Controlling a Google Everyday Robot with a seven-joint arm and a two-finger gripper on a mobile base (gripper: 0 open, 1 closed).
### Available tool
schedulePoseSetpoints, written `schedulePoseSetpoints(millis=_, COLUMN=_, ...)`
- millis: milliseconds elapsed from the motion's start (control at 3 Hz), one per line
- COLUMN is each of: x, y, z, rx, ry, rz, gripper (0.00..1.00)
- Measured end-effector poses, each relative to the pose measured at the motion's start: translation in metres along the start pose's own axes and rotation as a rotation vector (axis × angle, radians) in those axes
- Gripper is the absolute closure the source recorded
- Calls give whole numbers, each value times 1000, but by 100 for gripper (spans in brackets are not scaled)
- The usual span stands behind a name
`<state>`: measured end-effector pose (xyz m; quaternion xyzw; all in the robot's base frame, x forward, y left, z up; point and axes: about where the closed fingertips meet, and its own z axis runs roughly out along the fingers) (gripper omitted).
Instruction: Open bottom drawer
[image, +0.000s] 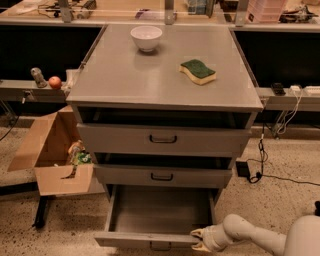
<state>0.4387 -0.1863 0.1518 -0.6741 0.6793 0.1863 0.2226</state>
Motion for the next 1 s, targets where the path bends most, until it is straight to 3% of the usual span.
schedulePoseSetpoints(millis=333, x=0, y=0, z=0, rx=0, ry=0, rz=0, gripper=35)
schedulePoseSetpoints(millis=667, x=0, y=0, z=0, rx=0, ry=0, rz=0, gripper=4)
schedulePoseSetpoints(millis=1000, x=0, y=0, z=0, rx=0, ry=0, rz=0, gripper=0)
